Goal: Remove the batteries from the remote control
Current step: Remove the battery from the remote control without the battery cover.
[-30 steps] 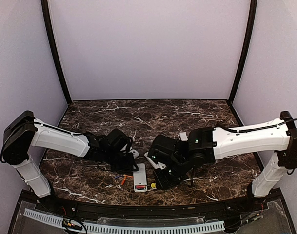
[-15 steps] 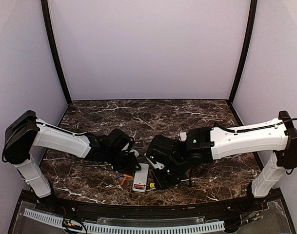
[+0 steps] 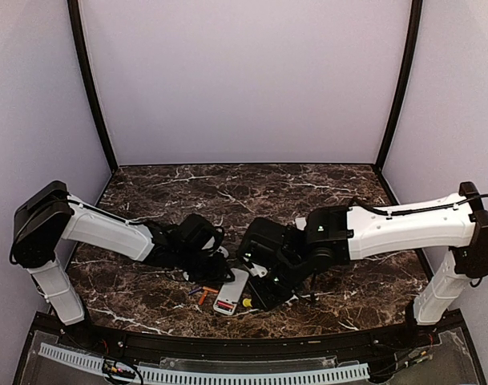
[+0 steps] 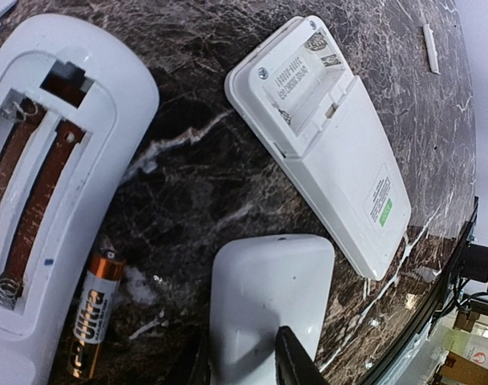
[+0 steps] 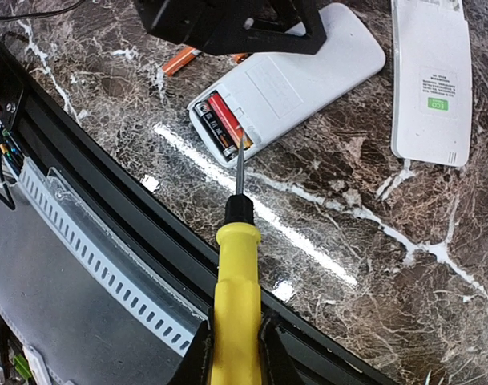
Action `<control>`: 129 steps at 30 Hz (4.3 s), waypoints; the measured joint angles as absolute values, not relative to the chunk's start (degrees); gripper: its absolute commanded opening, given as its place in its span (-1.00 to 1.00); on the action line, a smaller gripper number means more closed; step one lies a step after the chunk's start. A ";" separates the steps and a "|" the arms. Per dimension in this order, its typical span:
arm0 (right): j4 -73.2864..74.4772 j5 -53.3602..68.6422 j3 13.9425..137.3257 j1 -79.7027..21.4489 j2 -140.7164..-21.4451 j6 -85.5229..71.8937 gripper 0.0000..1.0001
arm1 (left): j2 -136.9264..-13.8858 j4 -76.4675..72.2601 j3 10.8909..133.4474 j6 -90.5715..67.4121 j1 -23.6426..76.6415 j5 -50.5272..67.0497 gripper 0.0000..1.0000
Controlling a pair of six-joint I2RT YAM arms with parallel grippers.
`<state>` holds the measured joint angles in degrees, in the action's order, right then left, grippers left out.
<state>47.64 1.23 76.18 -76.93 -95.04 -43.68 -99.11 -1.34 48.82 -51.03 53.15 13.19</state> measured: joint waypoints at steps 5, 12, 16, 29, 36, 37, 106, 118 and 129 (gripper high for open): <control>47.92 1.26 77.03 -76.93 -95.18 -41.78 -1.00 | -99.31 -1.74 48.82 -49.41 53.04 13.52 -0.49; 48.12 1.45 77.36 -76.93 -97.17 -39.38 -1.00 | -99.46 -1.65 49.19 -47.29 52.88 13.74 -0.51; 48.56 1.45 78.17 -76.90 -97.91 -38.30 -1.00 | -99.63 -1.63 49.36 -46.54 52.88 13.87 -0.51; 50.85 1.21 80.88 -76.82 -100.03 -35.55 -1.00 | -99.74 -1.67 49.50 -44.75 52.88 14.33 -0.52; 52.97 -0.14 82.98 -76.82 -101.45 -33.41 -1.00 | -99.79 -1.63 49.56 -44.14 52.88 14.59 -0.53; 53.45 -0.34 83.44 -76.82 -101.75 -32.97 -1.00 | -99.79 -1.65 49.58 -44.10 52.88 14.61 -0.53; 11.81 29.17 52.51 -61.08 -93.51 -45.63 -1.00 | -100.60 -5.10 48.99 -43.72 53.06 16.84 -0.58; 1.65 30.04 47.42 -60.14 -92.14 -52.27 -1.00 | -100.60 -5.26 48.80 -43.75 53.06 16.86 -0.59; -0.23 30.09 47.72 -59.83 -93.03 -53.08 -1.00 | -100.60 -5.48 48.69 -43.94 53.06 16.93 -0.59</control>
